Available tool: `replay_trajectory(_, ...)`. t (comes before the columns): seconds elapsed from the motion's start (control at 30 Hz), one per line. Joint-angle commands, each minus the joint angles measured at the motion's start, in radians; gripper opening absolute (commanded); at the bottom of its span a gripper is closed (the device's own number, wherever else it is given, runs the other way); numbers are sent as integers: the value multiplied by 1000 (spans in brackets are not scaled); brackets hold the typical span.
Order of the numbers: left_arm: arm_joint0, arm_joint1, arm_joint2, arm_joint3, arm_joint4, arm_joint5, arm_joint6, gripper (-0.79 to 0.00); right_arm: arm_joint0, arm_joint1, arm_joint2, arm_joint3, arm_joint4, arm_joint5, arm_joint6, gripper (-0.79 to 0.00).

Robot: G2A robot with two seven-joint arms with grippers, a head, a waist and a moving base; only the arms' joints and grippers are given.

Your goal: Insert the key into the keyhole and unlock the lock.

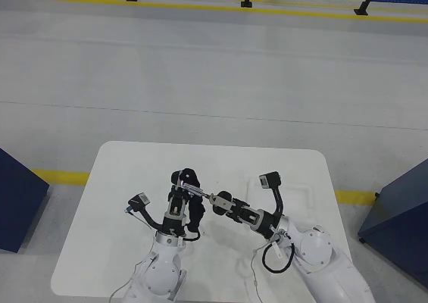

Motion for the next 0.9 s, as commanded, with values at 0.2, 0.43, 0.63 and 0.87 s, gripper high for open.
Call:
replay_trajectory(0.2, 1, -2, -1, 2, 4, -2, -2, -785, 3, -3, -6, 7, 47, 2, 25, -785)
replay_trajectory(0.43, 3, -4, -2, 2, 7, -3, -4, -785, 17, -6, -17, 8, 37, 10, 36, -785)
replay_trajectory(0.63, 6, -5, -4, 0, 8, -4, -4, -785, 20, -9, -25, 11, 26, 16, 28, -785)
replay_trajectory(0.87, 8, -7, -5, -2, 10, -3, -5, -785, 5, -7, -10, 11, 37, 6, 28, -409)
